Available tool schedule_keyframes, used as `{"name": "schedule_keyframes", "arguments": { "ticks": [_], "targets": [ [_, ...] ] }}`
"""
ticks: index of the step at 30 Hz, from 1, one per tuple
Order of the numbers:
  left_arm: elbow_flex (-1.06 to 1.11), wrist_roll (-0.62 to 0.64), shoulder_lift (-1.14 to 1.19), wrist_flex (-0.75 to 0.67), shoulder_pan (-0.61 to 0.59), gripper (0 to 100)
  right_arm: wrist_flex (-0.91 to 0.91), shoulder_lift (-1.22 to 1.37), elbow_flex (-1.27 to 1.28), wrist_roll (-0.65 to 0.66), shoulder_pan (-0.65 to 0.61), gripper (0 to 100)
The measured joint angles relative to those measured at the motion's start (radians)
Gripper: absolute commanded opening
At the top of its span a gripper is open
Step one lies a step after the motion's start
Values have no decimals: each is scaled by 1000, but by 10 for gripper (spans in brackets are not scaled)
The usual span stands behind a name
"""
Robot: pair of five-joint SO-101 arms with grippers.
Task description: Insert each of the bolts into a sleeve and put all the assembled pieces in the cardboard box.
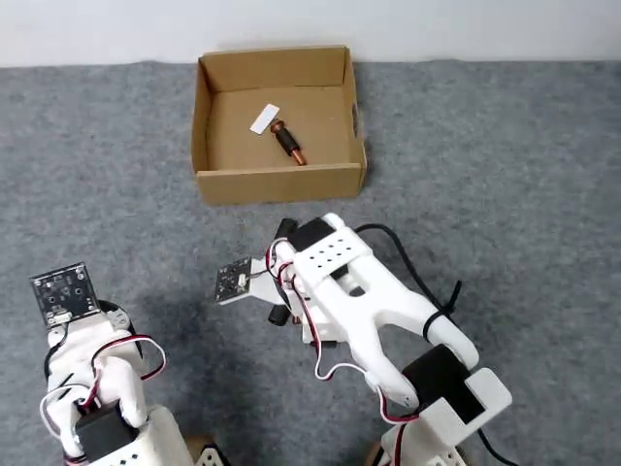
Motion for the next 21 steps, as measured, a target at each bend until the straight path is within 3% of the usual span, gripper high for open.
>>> {"name": "schedule_keyframes", "arguments": {
  "ticks": [11, 18, 21],
  "targets": [
    [0, -2, 0, 0, 0, 5, -173, 35, 80, 0, -44, 199],
    [2, -6, 0, 0, 0, 5, -186, 153, 11, 0, -37, 18],
    [2, -8, 0, 0, 0, 5, -167, 198, -40, 0, -34, 9]
  ]
}}
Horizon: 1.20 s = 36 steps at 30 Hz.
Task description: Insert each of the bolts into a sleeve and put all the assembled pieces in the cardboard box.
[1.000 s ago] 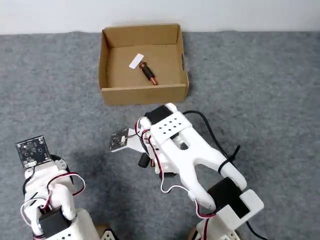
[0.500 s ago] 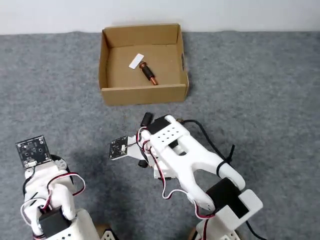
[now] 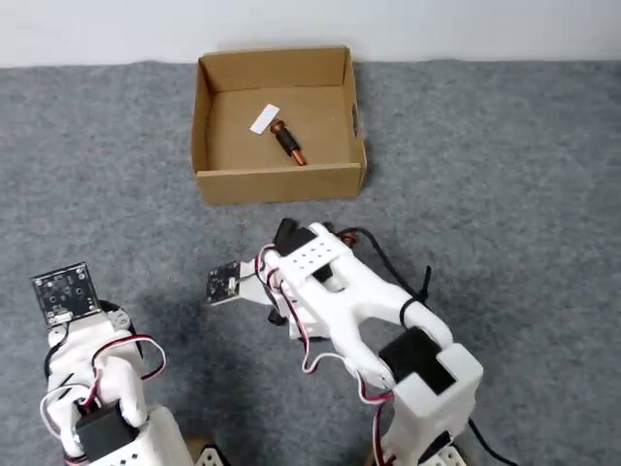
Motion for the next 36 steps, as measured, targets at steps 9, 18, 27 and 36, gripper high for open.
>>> {"name": "schedule_keyframes", "arguments": {
  "ticks": [9, 18, 27, 36],
  "targets": [
    [0, 0, -2, 0, 0, 5, 138, 29, -92, -66, -9, 9],
    [-64, 0, -6, 0, 0, 5, 368, -124, -238, -216, 34, 9],
    [-146, 0, -6, 60, 52, 5, 483, -345, -304, -361, 173, 9],
    [-296, 0, 0, 91, 184, 5, 485, -709, -275, -684, 368, 9]
  ]
}}
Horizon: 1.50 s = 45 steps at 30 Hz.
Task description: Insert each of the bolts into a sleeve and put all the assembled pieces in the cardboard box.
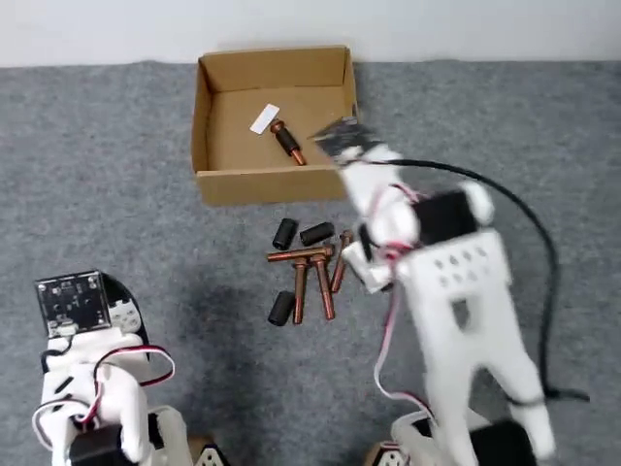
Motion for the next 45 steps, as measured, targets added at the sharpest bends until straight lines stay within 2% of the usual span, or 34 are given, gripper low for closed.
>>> {"name": "schedule_keyframes", "arguments": {
  "ticks": [4, 9, 13, 18, 23, 26, 33, 43, 45],
  "targets": [
    [-101, 0, 112, 71, 31, 5, 2, -112, 101, -118, 80, 9],
    [-290, 0, 362, 153, 80, 5, 2, -201, 245, -292, 206, 9],
    [-445, 95, 586, 244, 175, 5, 2, -258, 275, -368, 342, 9],
    [-577, 298, 836, 336, 367, 5, 2, -350, 275, -384, 471, 9],
    [-646, 474, 1040, 310, 566, 5, 2, -434, 275, -384, 532, 9],
    [-681, 543, 1157, 259, 644, 5, 2, -459, 275, -384, 551, 9],
    [-786, 560, 1436, 161, 715, 5, 3, -468, 339, -390, 595, 9],
    [-991, 560, 1778, 157, 775, 8, 3, -468, 344, -390, 646, 9],
    [-1031, 545, 1835, 157, 792, 39, 3, -468, 344, -390, 646, 9]
  ]
}}
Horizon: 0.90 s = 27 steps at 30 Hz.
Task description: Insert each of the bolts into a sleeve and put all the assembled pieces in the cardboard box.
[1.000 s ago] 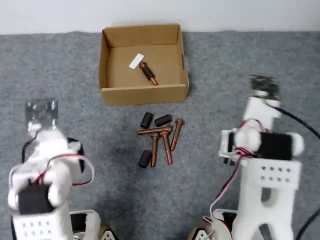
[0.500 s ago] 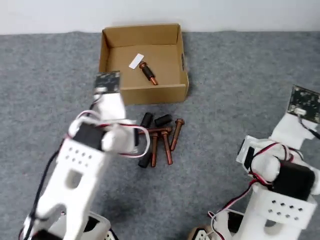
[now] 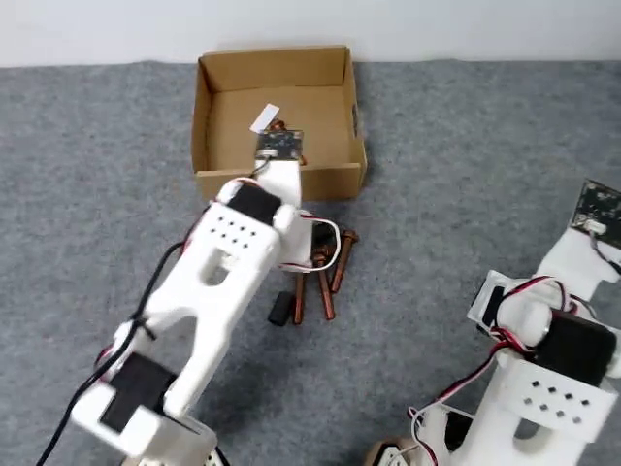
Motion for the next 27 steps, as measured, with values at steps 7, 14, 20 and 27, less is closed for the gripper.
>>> {"name": "schedule_keyframes", "arguments": {
  "ticks": [7, 14, 20, 27],
  "targets": [
    [-66, -17, 143, 0, 14, 144, 0, 0, 0, 0, 0, 9],
    [-69, -17, 204, -17, -18, 144, 0, 0, 0, 0, 0, 9],
    [-69, -17, 267, -43, -32, 143, 0, 0, 0, 0, 0, 9],
    [-69, -17, 279, -112, -40, 118, 0, 0, 0, 0, 0, 9]
  ]
}}
